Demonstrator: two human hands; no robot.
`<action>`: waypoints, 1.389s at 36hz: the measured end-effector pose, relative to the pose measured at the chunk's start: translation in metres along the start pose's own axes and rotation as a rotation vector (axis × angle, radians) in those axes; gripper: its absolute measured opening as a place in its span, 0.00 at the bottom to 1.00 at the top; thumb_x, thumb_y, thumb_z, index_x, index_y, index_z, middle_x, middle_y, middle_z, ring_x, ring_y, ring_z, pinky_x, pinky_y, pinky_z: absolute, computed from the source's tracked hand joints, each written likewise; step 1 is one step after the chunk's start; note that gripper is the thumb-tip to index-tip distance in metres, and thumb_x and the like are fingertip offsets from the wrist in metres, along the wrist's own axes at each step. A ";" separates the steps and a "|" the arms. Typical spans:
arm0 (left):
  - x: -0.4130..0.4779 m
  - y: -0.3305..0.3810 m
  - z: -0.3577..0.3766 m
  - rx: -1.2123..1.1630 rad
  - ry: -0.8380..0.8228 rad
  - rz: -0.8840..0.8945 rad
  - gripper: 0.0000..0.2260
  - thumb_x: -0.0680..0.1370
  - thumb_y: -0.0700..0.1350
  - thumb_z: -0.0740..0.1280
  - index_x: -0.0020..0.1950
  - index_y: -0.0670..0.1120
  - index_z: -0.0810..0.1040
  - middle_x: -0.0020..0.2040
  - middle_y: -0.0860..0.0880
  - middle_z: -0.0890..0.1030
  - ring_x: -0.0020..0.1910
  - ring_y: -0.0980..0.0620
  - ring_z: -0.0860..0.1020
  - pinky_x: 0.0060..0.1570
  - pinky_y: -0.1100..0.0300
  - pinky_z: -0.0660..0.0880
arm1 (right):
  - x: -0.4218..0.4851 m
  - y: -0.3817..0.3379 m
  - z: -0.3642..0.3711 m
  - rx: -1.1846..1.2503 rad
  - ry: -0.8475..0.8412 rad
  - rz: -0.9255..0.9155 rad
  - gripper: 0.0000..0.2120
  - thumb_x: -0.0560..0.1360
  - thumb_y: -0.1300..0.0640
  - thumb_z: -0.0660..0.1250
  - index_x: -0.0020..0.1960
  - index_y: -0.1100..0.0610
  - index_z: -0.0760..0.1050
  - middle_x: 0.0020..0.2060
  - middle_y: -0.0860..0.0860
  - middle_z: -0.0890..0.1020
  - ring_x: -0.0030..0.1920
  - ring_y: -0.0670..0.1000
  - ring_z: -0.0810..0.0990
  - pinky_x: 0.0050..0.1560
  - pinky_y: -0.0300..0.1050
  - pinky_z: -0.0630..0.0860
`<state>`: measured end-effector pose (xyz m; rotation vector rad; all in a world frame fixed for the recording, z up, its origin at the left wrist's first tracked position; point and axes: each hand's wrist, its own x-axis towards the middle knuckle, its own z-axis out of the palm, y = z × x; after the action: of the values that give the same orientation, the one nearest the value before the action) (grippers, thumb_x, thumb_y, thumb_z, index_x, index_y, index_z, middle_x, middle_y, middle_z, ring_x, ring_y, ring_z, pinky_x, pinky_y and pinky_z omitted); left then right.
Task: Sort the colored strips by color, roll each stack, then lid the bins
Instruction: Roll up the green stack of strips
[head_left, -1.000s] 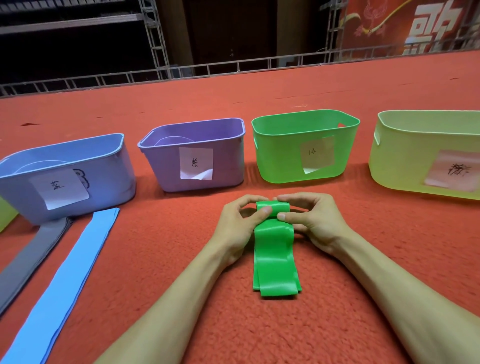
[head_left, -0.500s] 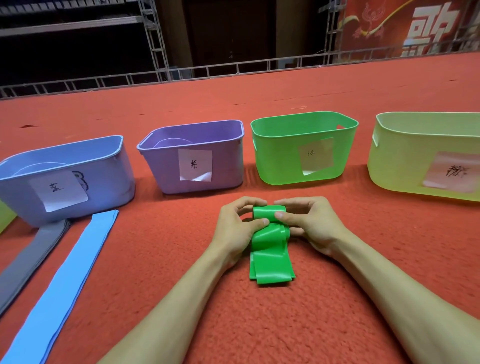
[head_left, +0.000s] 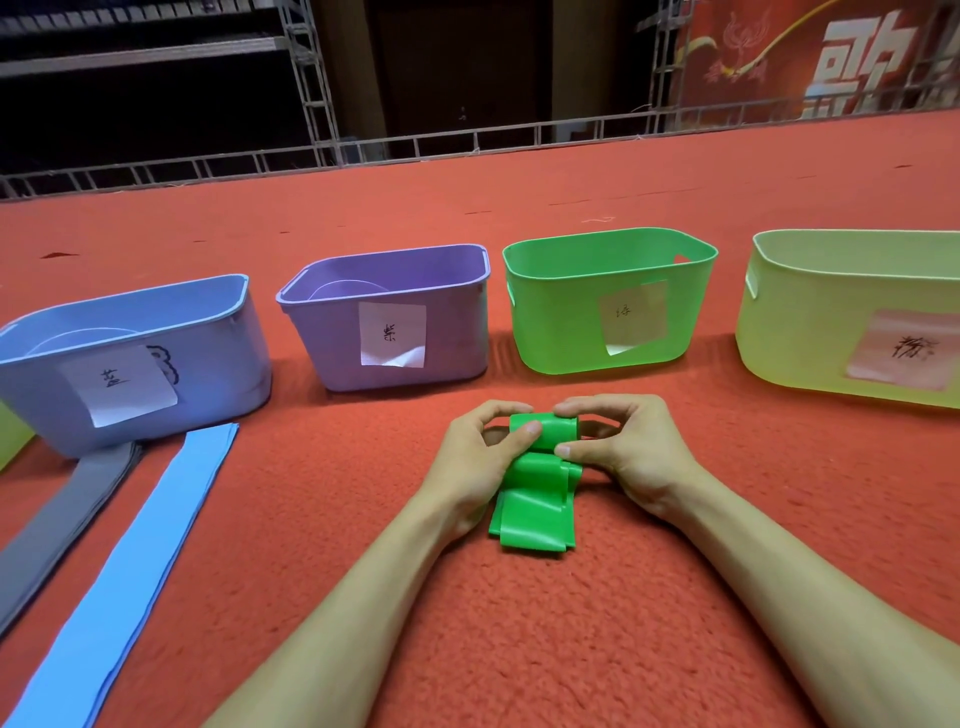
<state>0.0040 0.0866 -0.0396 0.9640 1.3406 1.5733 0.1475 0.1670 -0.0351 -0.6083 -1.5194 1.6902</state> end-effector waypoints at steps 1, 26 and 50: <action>0.000 0.000 -0.001 0.004 -0.004 0.003 0.09 0.76 0.37 0.68 0.55 0.41 0.77 0.40 0.43 0.83 0.35 0.52 0.81 0.35 0.61 0.78 | 0.000 0.000 0.000 -0.010 0.003 -0.014 0.17 0.61 0.81 0.70 0.43 0.62 0.80 0.37 0.50 0.85 0.37 0.48 0.83 0.34 0.43 0.81; -0.002 0.002 -0.003 0.051 0.032 0.177 0.15 0.68 0.25 0.70 0.45 0.45 0.78 0.45 0.50 0.82 0.39 0.56 0.81 0.41 0.60 0.78 | 0.001 0.000 0.001 -0.009 -0.044 0.078 0.11 0.72 0.67 0.70 0.53 0.62 0.79 0.44 0.59 0.85 0.40 0.54 0.84 0.38 0.48 0.82; -0.002 0.002 0.000 0.056 0.057 0.131 0.12 0.72 0.32 0.71 0.50 0.46 0.78 0.46 0.47 0.82 0.38 0.61 0.81 0.36 0.62 0.78 | 0.002 0.004 -0.004 0.021 -0.036 0.029 0.22 0.64 0.77 0.71 0.54 0.60 0.79 0.51 0.56 0.84 0.47 0.56 0.84 0.42 0.51 0.82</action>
<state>0.0041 0.0848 -0.0381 1.0672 1.3910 1.6806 0.1487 0.1708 -0.0395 -0.5940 -1.5235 1.7453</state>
